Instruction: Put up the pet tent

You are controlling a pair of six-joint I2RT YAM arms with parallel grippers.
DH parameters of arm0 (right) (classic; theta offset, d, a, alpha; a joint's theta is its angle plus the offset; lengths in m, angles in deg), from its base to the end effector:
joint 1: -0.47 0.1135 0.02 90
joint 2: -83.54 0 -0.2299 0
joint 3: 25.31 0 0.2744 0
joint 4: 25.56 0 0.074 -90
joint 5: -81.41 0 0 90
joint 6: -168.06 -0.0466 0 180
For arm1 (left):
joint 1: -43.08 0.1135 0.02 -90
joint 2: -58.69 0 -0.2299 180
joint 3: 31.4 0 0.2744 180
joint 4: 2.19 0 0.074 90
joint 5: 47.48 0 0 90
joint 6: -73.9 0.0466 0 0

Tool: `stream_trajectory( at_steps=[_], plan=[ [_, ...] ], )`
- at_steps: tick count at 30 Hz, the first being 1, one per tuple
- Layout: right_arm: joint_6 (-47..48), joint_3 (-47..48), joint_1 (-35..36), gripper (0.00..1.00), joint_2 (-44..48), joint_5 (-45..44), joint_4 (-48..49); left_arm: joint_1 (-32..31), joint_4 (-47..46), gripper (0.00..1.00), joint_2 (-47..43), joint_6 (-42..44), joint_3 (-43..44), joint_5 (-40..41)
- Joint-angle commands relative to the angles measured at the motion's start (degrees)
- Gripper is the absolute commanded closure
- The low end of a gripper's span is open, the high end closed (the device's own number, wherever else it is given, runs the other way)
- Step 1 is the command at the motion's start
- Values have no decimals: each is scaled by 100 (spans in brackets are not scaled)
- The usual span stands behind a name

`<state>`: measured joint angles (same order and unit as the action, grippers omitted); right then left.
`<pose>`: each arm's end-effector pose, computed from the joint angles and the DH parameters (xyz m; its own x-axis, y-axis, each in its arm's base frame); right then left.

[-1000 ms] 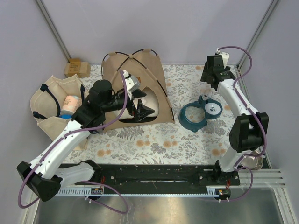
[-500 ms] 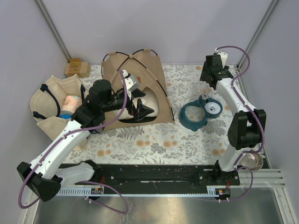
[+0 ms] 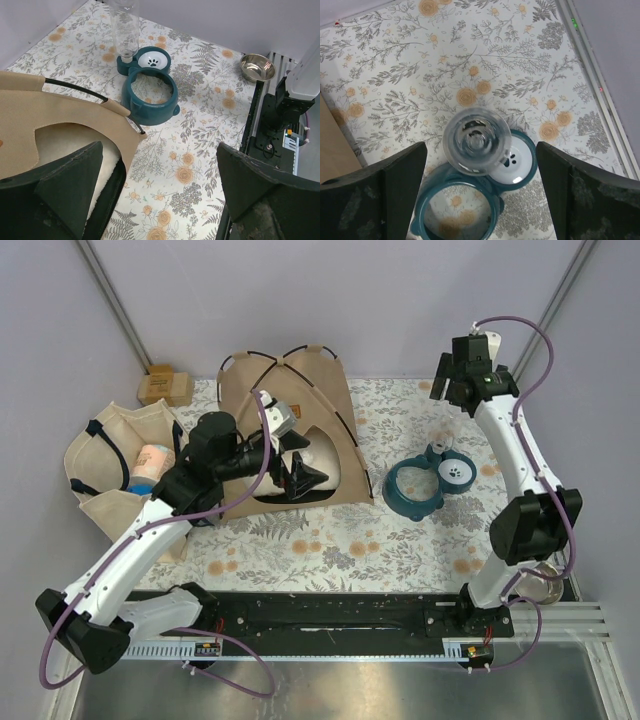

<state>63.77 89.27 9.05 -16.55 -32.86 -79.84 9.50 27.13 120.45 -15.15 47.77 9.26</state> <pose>0.4137 0.0430 0.3340 -0.5697 0.1416 -0.8095 0.3270 0.9428 -0.0653 0.2221 -0.1781 0.3748 -0.1568 0.1208 -0.9802 0.9123 0.3979 -0.0969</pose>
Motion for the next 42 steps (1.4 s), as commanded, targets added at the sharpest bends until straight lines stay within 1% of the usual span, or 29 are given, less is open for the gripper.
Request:
stream_trajectory(
  at_steps=[1,3,5,8,10,13,17,24,29,37,42],
  plan=[
    [-310,-60,-58,0,797,-138,-791,36,-236,1,-243,-69,-89,-32],
    [-609,-568,-137,0,1166,-165,-1020,36,-262,1,-322,-77,-150,-14],
    [-969,-1393,-268,1,1648,-174,-1073,36,-359,1,-401,-77,-246,-14],
    [-1497,-2615,-532,1,2308,-455,-1082,45,-543,1,-515,-69,-405,-6],
    [-1770,-3354,-690,1,2730,-692,-1100,54,-640,1,-542,-244,-484,-40],
    [-2069,-4199,-814,1,3381,-825,-1056,45,-737,1,-551,-280,-572,-85],
    [-2578,-4999,-1630,1,3725,-694,-1038,45,-694,1,-542,-288,-616,-137],
    [-3255,-5747,-2597,1,3339,-947,-1021,71,-544,1,-524,-192,-555,-76],
    [-3406,-6046,-2888,8,2979,-1010,-767,89,-474,1,-410,-165,-441,-41],
    [-3397,-6055,-3169,24,2443,-843,-485,115,-377,1,-357,-139,-353,-6],
    [-3335,-6205,-3397,30,2275,-579,-204,142,-306,1,-357,-139,-326,47]
  ],
)
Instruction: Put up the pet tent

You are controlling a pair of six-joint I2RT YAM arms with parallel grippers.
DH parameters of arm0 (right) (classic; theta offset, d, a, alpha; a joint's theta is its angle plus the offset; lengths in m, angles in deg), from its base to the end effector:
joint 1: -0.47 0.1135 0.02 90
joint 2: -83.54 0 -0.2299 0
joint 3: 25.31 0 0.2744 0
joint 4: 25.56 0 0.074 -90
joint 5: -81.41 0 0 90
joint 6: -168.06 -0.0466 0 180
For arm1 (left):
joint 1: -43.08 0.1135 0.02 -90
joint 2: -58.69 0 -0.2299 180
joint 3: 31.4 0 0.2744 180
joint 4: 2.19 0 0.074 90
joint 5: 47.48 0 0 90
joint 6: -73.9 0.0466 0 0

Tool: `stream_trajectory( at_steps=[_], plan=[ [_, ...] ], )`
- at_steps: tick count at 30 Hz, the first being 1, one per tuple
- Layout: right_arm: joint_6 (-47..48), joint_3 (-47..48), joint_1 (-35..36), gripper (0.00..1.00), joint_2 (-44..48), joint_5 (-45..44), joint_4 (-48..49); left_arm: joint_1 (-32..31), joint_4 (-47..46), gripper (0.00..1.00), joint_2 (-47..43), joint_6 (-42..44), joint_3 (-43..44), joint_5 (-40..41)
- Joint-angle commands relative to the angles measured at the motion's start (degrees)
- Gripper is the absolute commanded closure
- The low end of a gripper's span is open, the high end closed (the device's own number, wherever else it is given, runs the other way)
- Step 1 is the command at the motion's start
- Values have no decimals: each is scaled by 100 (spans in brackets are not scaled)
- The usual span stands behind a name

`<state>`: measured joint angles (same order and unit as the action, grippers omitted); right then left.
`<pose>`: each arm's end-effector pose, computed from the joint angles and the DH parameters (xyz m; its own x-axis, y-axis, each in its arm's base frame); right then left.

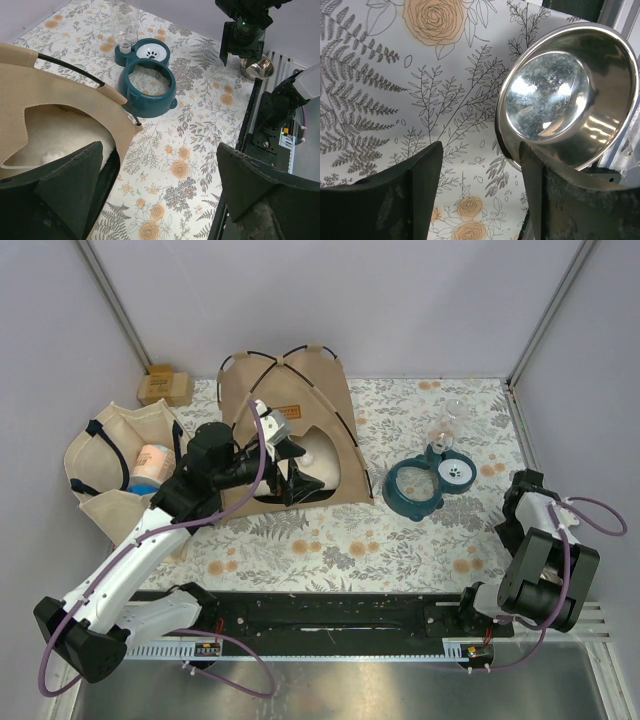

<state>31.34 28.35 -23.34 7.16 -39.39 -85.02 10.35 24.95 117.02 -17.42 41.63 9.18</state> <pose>0.2049 -0.1165 0.1180 -0.3225 0.8258 -0.4626 0.9413 0.2283 -0.2487 0.2175 -0.1702 0.3545 -0.2020 0.1069 -0.9735 0.8988 0.4152 -0.1409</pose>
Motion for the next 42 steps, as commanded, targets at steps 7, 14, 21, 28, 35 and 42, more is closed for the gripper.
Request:
stream_trajectory(
  at_steps=[7,14,21,28,35,42],
  plan=[
    [49,-61,-369,45,-395,268,429,74,-62,1,21,88,332,65],
    [224,-52,-370,64,-316,452,499,83,-44,1,3,88,305,91],
    [234,-78,-352,93,122,1513,516,100,-97,1,56,80,288,-5],
    [-364,-26,525,100,965,2421,491,83,-211,1,460,-316,463,-199],
    [-803,913,2149,100,2319,2266,166,-119,-457,1,697,-492,481,-445],
    [-1549,1644,3330,100,2830,2411,664,-866,-659,1,1049,-536,595,-59]
  ],
)
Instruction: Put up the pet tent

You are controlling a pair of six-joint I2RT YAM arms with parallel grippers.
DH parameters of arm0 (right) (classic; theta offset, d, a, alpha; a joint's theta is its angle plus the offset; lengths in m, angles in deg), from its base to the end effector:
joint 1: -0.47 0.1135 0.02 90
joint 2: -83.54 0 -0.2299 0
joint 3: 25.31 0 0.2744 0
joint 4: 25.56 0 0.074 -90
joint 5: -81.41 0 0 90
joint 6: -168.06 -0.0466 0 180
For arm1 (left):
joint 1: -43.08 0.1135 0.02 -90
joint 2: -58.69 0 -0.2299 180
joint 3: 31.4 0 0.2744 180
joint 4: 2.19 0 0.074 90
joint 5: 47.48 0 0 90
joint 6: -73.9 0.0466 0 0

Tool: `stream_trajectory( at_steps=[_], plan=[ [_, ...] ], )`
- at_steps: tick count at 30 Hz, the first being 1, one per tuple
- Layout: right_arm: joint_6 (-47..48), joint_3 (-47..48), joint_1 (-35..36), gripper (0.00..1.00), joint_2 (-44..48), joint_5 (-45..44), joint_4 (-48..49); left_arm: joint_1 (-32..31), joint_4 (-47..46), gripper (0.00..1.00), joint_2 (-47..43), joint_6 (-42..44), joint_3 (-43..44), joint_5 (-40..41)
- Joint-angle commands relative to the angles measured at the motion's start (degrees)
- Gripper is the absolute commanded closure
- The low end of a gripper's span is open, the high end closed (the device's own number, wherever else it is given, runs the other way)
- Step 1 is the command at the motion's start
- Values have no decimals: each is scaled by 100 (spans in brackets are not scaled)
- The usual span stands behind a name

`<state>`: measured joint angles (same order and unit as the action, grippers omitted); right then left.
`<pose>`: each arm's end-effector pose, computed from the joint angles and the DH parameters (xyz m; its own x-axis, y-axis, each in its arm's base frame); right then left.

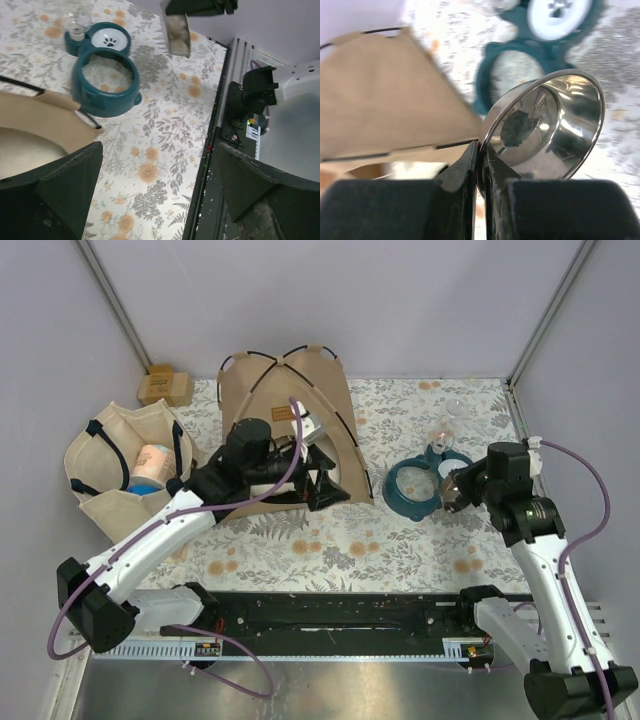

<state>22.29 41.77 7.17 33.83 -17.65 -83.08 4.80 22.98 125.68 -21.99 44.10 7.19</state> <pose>0.2243 0.0190 0.2934 -0.3567 0.7802 -0.5139 0.5319 0.6218 0.5748 0.2257 -0.2125 0.3336 -0.3204 0.1462 -0.9360 0.9122 0.3139 -0.2632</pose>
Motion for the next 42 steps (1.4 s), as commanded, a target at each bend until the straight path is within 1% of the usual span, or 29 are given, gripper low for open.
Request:
stream_trajectory(
  at_steps=[1,4,7,12,16,18,19,20,21,24,26,28,29,30,31,33,36,37,39,40,41,42],
  plan=[
    [-794,302,375,100,172,421,776,-372,-515,1,271,-122,409,262],
    [-1225,346,656,100,103,817,1541,-583,-708,1,552,-333,620,973],
    [-1419,452,929,100,-73,888,2017,-733,-954,1,833,-492,866,1432],
    [-1858,575,1246,100,-345,1327,2738,-1189,-1078,1,1325,-220,1245,2099],
    [-2183,671,1413,100,-495,1424,2932,-1541,-1235,1,1510,79,1219,2846],
    [-2359,689,1474,100,-539,1468,2977,-1673,-1227,1,1589,228,1236,3372],
    [-2473,680,1501,100,-539,1477,3003,-1743,-1227,1,1642,298,1271,3505],
    [-2535,680,1536,100,-548,1486,3012,-1796,-1227,1,1695,386,1289,3881],
    [-2623,689,1562,100,-548,1477,3003,-1858,-1366,1,1756,465,1315,4067],
    [-2878,698,1615,100,-539,1512,2968,-2025,-1456,3,1941,545,1376,4805],
    [-2975,750,1641,100,-522,1530,2846,-2087,-1482,7,2047,545,1438,5341],
    [-3062,794,1650,100,-504,1565,2748,-2096,-1473,12,2152,528,1526,5694],
    [-3098,803,1650,100,-496,1574,2705,-2096,-1473,20,2196,501,1561,5808],
    [-3124,803,1650,100,-478,1583,2661,-2096,-1465,30,2240,492,1614,5879],
    [-3150,821,1650,100,-478,1609,2608,-2096,-1464,37,2258,484,1649,5906],
    [-3177,830,1650,100,-487,1635,2485,-2104,-1394,57,2319,388,1737,5924],
    [-3203,803,1650,100,-495,1688,2379,-2113,-1324,94,2363,238,1790,5924],
    [-3212,777,1650,100,-504,1714,2370,-2131,-1306,100,2372,203,1807,5924],
    [-3204,725,1650,100,-530,1793,2379,-2122,-1262,100,2381,141,1843,5994],
    [-3169,698,1650,95,-548,1863,2379,-2122,-1140,100,2381,132,1869,6012],
    [-3116,680,1650,84,-566,1916,2370,-2122,-1052,100,2390,106,1895,6038],
    [-3046,654,1659,69,-574,1995,2370,-2122,-990,100,2390,80,1922,6047]
  ],
)
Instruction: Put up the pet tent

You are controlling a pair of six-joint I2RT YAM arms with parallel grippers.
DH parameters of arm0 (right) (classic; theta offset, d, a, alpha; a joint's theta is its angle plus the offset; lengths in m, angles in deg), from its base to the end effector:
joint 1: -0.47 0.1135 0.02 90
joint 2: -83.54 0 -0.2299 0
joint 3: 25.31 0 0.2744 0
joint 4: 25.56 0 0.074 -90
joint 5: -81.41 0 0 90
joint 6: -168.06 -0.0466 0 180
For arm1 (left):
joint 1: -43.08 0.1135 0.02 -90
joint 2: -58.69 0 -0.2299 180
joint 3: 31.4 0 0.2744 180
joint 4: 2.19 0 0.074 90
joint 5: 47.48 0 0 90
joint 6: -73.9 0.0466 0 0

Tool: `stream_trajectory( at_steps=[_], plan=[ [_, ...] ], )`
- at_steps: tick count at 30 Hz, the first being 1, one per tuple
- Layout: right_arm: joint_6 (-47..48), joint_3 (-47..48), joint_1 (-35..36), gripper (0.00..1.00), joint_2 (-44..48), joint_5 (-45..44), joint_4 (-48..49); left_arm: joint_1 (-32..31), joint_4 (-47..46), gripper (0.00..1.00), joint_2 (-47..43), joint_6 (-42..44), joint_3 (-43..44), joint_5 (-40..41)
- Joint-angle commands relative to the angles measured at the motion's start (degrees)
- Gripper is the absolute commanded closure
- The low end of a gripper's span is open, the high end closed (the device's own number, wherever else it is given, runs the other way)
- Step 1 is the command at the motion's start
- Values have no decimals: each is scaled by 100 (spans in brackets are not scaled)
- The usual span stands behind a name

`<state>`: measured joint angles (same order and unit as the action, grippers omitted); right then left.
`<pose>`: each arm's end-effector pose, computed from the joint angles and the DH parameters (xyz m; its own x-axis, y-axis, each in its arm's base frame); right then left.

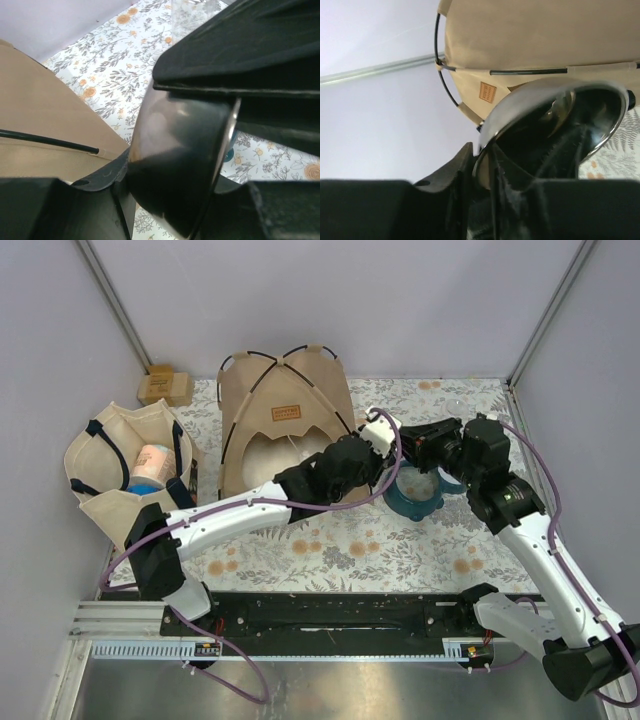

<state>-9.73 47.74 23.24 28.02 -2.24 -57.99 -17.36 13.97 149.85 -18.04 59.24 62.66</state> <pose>0.2449 0.1084 0.3547 -0.4920 0.8706 -0.0088 0.2183 0.1332 0.9668 0.2171 -0.3503 0.3071 -0.1637 0.2241 -0.9607 0.6488 0.7581 0.0663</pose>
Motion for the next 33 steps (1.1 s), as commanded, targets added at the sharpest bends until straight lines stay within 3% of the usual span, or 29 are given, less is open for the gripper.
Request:
stream_trajectory(
  at_steps=[1,3,6,12,20,24,27,30,33],
  plan=[
    [244,31,44,57,24,525,-139,103,-37,100,-45,-342,416,500],
    [569,-39,44,33,112,569,-95,112,25,100,-106,-351,372,509],
    [1034,-215,44,17,410,333,-78,173,95,100,-264,-421,249,377],
    [2413,-470,35,19,1157,-546,-112,480,314,100,-677,-729,29,-343],
    [4979,109,35,19,501,252,-594,885,965,100,-985,-1239,284,-1731],
    [5491,269,35,24,95,806,-527,964,1080,100,-1047,-1380,363,-2259],
    [5562,102,35,34,69,850,-105,1017,1027,100,-1082,-1432,381,-2645],
    [5553,136,35,51,-80,894,-77,1043,939,100,-1091,-1494,381,-2910],
    [5501,101,35,75,-107,868,-130,1078,930,100,-1100,-1520,346,-2946]
  ],
)
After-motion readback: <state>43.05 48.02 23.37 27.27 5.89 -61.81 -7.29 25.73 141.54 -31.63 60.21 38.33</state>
